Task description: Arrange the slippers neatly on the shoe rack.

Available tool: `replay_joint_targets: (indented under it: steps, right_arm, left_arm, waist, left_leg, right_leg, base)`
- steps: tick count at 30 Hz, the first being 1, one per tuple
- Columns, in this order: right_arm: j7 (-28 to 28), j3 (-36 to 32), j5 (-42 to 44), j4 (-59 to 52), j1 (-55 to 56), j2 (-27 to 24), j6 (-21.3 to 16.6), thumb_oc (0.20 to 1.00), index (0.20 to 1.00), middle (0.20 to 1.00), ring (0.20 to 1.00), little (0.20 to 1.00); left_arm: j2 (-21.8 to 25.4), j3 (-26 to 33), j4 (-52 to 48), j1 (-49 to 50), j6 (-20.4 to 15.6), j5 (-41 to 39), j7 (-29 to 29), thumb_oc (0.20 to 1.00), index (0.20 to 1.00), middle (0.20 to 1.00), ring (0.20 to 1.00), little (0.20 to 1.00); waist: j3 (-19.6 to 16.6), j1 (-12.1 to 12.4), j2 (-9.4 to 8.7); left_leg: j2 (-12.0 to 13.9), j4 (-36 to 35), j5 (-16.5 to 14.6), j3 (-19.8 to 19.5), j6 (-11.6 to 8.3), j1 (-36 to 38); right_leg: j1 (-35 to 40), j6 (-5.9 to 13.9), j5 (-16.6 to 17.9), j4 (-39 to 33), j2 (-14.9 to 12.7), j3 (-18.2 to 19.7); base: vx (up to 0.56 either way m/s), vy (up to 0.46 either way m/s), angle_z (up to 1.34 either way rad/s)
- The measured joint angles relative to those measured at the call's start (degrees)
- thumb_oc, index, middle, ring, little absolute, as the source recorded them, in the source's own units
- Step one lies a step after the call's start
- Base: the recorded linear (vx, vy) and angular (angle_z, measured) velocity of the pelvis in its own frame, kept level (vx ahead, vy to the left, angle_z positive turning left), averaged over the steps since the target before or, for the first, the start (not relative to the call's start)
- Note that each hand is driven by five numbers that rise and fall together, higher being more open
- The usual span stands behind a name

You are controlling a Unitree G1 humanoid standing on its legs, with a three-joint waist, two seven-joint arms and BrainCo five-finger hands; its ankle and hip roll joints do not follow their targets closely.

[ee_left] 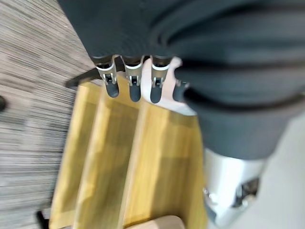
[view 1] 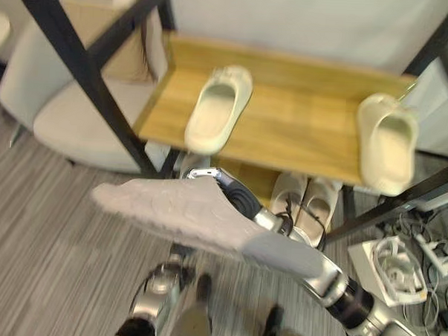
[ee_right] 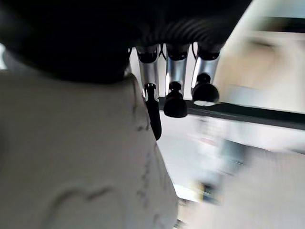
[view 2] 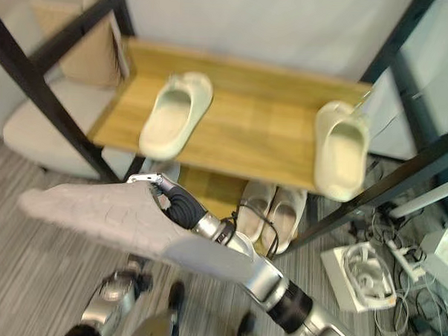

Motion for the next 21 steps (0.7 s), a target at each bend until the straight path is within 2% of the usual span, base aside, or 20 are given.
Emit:
replay_joint_targets:
  steps: [2, 3, 4, 5, 6, 7, 8, 9, 12, 15, 16, 18, 21]
  right_arm:
    - [-2.6, -2.3, -6.4, 8.6, 0.2, -0.4, 1.2, 0.200, 0.200, 0.200, 0.200, 0.200]
    - [-3.8, -2.9, -8.5, 10.2, 0.4, -1.0, 3.1, 0.200, 0.200, 0.200, 0.200, 0.200]
    - [-4.7, -3.6, -10.1, 10.5, 0.5, -1.9, 3.7, 0.200, 0.200, 0.200, 0.200, 0.200]
    - [-7.5, -5.4, -15.2, 12.4, 0.4, -2.0, 3.0, 0.200, 0.200, 0.200, 0.200, 0.200]
    - [-9.2, -6.7, -17.5, 13.8, 0.2, -1.6, 3.0, 0.200, 0.200, 0.200, 0.200, 0.200]
    - [-11.6, -8.9, -19.4, 14.4, 0.1, -1.1, 4.5, 0.200, 0.200, 0.200, 0.200, 0.200]
    - [-15.1, -10.5, -22.1, 15.3, -0.6, -0.8, 5.6, 0.200, 0.200, 0.200, 0.200, 0.200]
    - [-20.6, -12.4, -27.4, 22.7, -6.0, -0.5, 7.3, 0.200, 0.200, 0.200, 0.200, 0.200]
    - [-26.8, -16.1, -30.7, 28.1, -12.6, -0.7, 10.1, 0.200, 0.200, 0.200, 0.200, 0.200]
    - [-31.5, -18.0, -33.1, 30.4, -18.4, -1.2, 12.5, 0.200, 0.200, 0.200, 0.200, 0.200]
    - [-32.4, -18.3, -33.2, 31.0, -20.0, -1.4, 13.3, 0.200, 0.200, 0.200, 0.200, 0.200]
    - [-34.4, -18.3, -34.4, 36.7, -24.7, -2.1, 14.5, 0.200, 0.200, 0.200, 0.200, 0.200]
    - [-35.7, -19.0, -34.6, 42.6, -29.5, -3.5, 16.7, 0.200, 0.200, 0.200, 0.200, 0.200]
  left_arm:
    - [1.0, -0.8, -0.5, -3.8, -0.9, 0.0, 1.2, 1.000, 1.000, 1.000, 1.000, 1.000]
    - [1.8, -0.5, -0.5, -5.1, -0.9, 0.1, 1.6, 1.000, 1.000, 1.000, 1.000, 1.000]
    - [2.9, -0.1, -0.6, -5.4, -1.0, 0.1, 2.3, 1.000, 1.000, 1.000, 1.000, 1.000]
    - [4.0, -0.2, -0.8, -4.9, -0.9, 0.2, 3.6, 1.000, 1.000, 1.000, 1.000, 1.000]
    - [4.3, -0.2, -1.2, -4.7, -0.9, 0.2, 4.3, 1.000, 1.000, 1.000, 1.000, 1.000]
    - [4.4, 0.4, -1.7, -4.6, -1.0, 0.2, 5.0, 1.000, 1.000, 1.000, 1.000, 1.000]
    - [4.4, 0.4, -2.3, -4.7, -1.3, 0.2, 5.7, 1.000, 1.000, 1.000, 1.000, 1.000]
    - [4.6, 0.1, -5.8, -4.9, -1.8, 0.2, 6.1, 1.000, 1.000, 1.000, 1.000, 1.000]
    - [4.9, -1.5, -10.0, -6.4, -3.1, 0.2, 6.3, 1.000, 1.000, 1.000, 1.000, 1.000]
    - [5.6, -4.1, -11.7, -7.5, -3.6, 0.2, 5.9, 1.000, 1.000, 1.000, 1.000, 1.000]
    - [5.6, -4.6, -11.8, -7.6, -3.6, 0.2, 5.5, 1.000, 1.000, 1.000, 1.000, 1.000]
    - [5.9, -6.9, -12.6, -7.8, -3.6, 0.2, 5.0, 1.000, 1.000, 1.000, 1.000, 1.000]
    - [6.0, -9.2, -13.6, -7.9, -3.6, 0.2, 3.5, 1.000, 1.000, 1.000, 1.000, 1.000]
  waist:
    - [2.9, 0.0, 1.31]
    - [4.9, 0.5, 1.28]
    - [6.6, 0.6, 0.91]
    - [7.3, 0.3, 0.82]
    - [7.4, 0.3, 1.20]
    - [7.7, 0.4, 1.45]
    - [7.7, 0.4, 1.45]
    - [7.6, 0.8, 1.45]
    - [7.4, 1.4, 1.42]
    - [7.2, 2.0, 1.46]
    - [7.1, 2.0, 1.48]
    - [5.1, 2.0, 0.89]
    - [4.3, 2.8, 0.89]
  left_leg:
    - [-0.4, 2.7, -0.8, -3.0, -0.30, -5.3]
    - [-0.6, 2.4, -1.2, -2.9, -0.59, -5.8]
    - [-0.8, 3.0, -3.2, -2.3, -0.67, -6.6]
    - [-1.4, 7.9, -5.3, -1.8, 1.79, -9.5]
    - [-1.3, 9.1, -5.6, -2.0, 1.91, -10.5]
    - [-1.4, 9.9, -5.5, -2.0, 1.69, -11.3]
    - [-1.9, 9.3, -5.5, -1.8, 1.69, -11.5]
    - [-2.5, 9.3, -5.5, -1.9, 1.65, -12.3]
    - [-2.8, 9.8, -5.9, -2.3, 1.00, -14.2]
    - [-3.4, 12.6, -5.2, -3.2, 1.60, -16.2]
    - [-3.5, 13.8, -4.5, -3.2, 1.42, -16.6]
    - [-4.4, 16.5, -4.8, -3.5, 1.87, -19.4]
    - [-4.9, 18.7, -4.7, -4.1, 1.70, -22.6]
  right_leg:
    - [-4.8, -1.87, -3.4, 6.2, -1.0, -1.2]
    - [-6.0, -2.54, -4.1, 7.5, -1.5, -1.1]
    - [-6.9, -2.74, -4.3, 7.9, -2.0, -1.0]
    - [-8.7, -2.69, -4.8, 10.3, -3.1, -1.2]
    - [-9.6, -2.73, -5.6, 12.0, -3.3, -0.9]
    - [-10.6, -2.54, -6.2, 13.7, -3.9, -0.9]
    - [-11.4, -2.26, -6.5, 14.4, -4.3, -0.5]
    - [-12.5, -2.66, -7.3, 15.8, -4.7, 0.4]
    - [-14.4, -2.76, -7.9, 16.7, -5.2, 0.3]
    - [-15.6, -2.56, -9.4, 19.2, -5.3, 0.4]
    - [-15.8, -1.71, -10.0, 20.6, -5.6, 0.4]
    - [-18.0, -2.11, -11.4, 23.0, -7.0, 0.2]
    - [-19.7, -2.43, -12.0, 24.3, -7.2, -0.3]
  base:
    - [-0.08, 0.010, 0.71]
    - [-0.10, 0.040, 0.60]
    - [-0.06, 0.028, 0.42]
    - [-0.05, 0.039, 0.23]
    - [-0.04, 0.015, 0.15]
    - [-0.06, 0.018, 0.14]
    - [-0.05, 0.013, 0.30]
    - [0.05, -0.009, 0.33]
    - [0.05, -0.005, 0.22]
    - [0.01, 0.014, 0.03]
    - [0.02, 0.022, 0.14]
    - [0.03, 0.036, 0.28]
    - [0.04, 0.019, 0.18]
